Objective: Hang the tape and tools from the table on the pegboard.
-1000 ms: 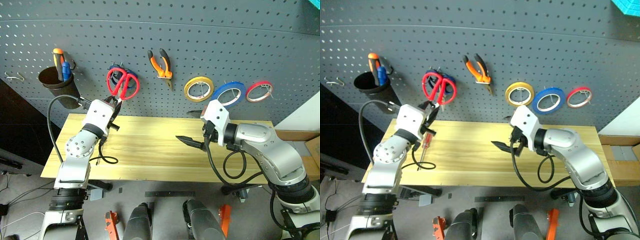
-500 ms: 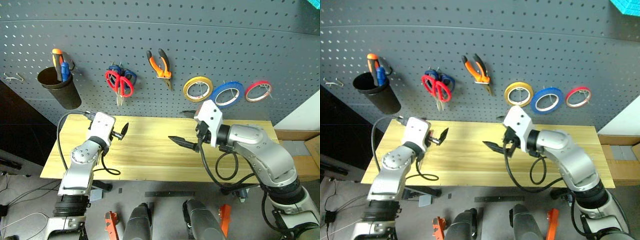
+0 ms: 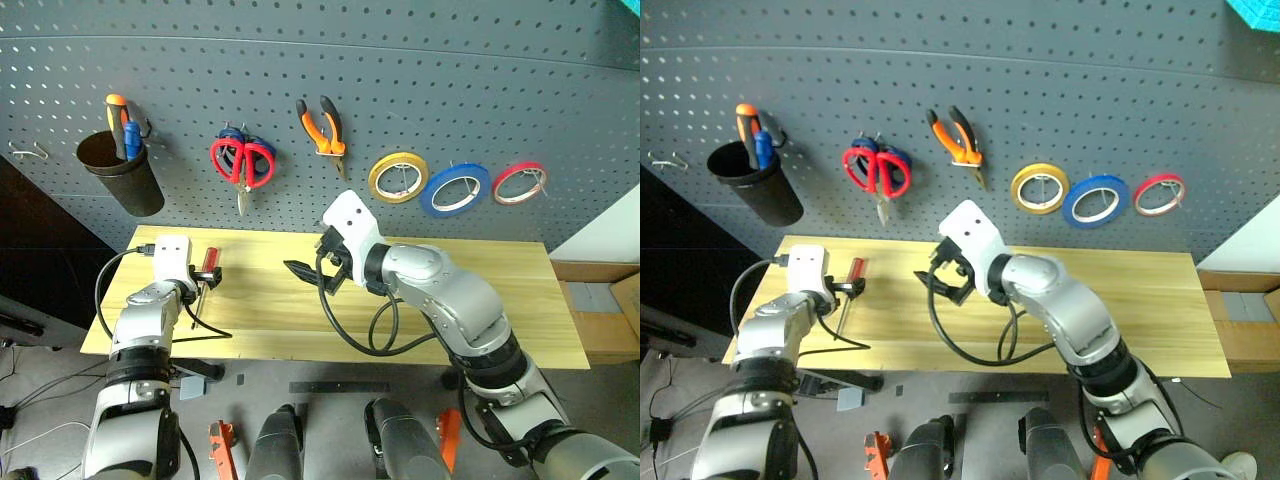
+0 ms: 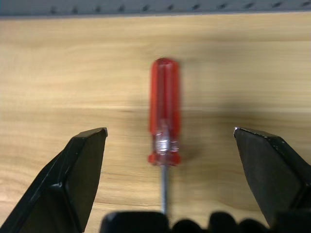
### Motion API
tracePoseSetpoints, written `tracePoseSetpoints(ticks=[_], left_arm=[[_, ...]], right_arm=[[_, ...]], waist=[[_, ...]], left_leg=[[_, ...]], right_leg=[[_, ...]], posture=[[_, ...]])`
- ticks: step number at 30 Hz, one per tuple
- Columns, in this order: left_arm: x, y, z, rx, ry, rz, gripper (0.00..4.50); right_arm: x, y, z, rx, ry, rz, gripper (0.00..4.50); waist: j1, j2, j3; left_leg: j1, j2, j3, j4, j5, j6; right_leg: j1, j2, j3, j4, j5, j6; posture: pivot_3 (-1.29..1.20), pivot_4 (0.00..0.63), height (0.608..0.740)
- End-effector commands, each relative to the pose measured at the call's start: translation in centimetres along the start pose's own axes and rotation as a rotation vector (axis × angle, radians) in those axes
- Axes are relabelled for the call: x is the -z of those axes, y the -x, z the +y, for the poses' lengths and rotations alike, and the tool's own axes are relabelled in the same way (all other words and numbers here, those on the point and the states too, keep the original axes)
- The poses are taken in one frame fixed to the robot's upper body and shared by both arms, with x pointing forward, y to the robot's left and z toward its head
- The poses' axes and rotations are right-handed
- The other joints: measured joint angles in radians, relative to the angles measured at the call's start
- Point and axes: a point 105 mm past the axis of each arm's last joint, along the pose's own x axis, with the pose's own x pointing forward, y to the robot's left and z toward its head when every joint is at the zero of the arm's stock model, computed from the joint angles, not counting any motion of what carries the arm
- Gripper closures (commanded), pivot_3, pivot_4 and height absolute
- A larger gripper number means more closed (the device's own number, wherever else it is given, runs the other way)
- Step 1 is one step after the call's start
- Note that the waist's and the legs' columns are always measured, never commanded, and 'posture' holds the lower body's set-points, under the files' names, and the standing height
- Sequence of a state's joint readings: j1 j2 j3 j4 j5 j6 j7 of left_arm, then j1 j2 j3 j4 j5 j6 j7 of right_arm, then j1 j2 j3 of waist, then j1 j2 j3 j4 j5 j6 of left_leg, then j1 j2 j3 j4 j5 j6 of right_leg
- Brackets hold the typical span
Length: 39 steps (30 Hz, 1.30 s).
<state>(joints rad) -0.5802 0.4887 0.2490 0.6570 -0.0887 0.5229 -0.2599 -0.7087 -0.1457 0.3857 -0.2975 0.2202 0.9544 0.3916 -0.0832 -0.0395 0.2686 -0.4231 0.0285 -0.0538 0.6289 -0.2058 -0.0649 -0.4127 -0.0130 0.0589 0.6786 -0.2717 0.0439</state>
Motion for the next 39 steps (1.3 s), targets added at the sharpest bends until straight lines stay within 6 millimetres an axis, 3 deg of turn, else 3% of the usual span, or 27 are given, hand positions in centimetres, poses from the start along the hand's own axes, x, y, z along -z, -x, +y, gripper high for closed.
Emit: tracePoseSetpoints(ticks=[1,9,10,12,21,29,39], left_arm=[[-0.3,-0.7,0.3,-0.017,0.035,0.01,0.01],[0.0,-2.1,-0.6,-0.023,0.071,0.044,0.01],[0.0,-2.1,-0.6,-0.027,0.069,0.045,0.18],[0.1,-2.1,-0.4,-0.036,0.06,0.046,0.57],[0.3,-1.5,0.5,-0.052,-0.015,-0.019,3.58],[-0.1,1.5,0.9,-0.091,-0.123,-0.193,3.67],[-5.9,9.6,-2.2,-0.082,-0.362,-0.695,3.67]], right_arm=[[-1.0,-0.5,1.4,-0.042,0.038,-0.013,0.0],[-1.3,-0.3,2.2,-0.07,0.051,-0.007,0.0],[-1.3,-0.2,2.2,-0.068,0.05,-0.005,0.0],[-1.2,-0.1,2.2,-0.066,0.05,-0.002,0.0],[-1.9,-0.2,1.3,-0.039,0.067,-0.017,0.0],[-2.8,0.2,0.1,-0.012,0.086,-0.05,0.0],[-4.5,4.7,-0.3,-0.159,0.219,-0.149,0.0]], waist=[[-0.001,-0.002,0.01],[-0.005,-0.001,0.021],[-0.005,-0.001,0.021],[-0.007,-0.001,0.022],[-0.02,-0.001,0.023],[-0.028,-0.001,0.022],[-0.005,-0.003,0.02]], left_leg=[[-0.001,0.0,0.0,0.0,0.0,0.0],[-0.01,0.0,-0.001,0.001,0.0,0.0],[-0.01,0.001,-0.001,0.001,0.0,0.0],[-0.009,0.001,-0.001,0.001,0.0,0.0],[-0.009,0.001,-0.001,0.001,0.0,0.0],[-0.01,0.001,-0.001,0.0,0.0,0.0],[-0.01,0.001,-0.001,0.0,0.0,0.0]], right_leg=[[-0.001,0.0,0.0,0.0,0.0,0.0],[-0.01,0.0,-0.002,0.002,0.0,0.0],[-0.01,0.0,-0.002,0.002,0.0,0.0],[-0.01,0.0,-0.002,0.002,0.0,0.0],[-0.01,0.0,-0.002,0.002,0.0,0.0],[-0.01,-0.005,-0.002,0.002,0.0,0.0],[-0.01,-0.009,-0.002,0.001,0.0,0.0]], posture=[[-0.12,0.325,0.74],[-0.16,0.343,0.74],[-0.16,0.344,0.74],[-0.17,0.343,0.74],[-0.16,0.309,0.74],[-0.15,0.278,0.74],[-0.11,0.222,0.74]])
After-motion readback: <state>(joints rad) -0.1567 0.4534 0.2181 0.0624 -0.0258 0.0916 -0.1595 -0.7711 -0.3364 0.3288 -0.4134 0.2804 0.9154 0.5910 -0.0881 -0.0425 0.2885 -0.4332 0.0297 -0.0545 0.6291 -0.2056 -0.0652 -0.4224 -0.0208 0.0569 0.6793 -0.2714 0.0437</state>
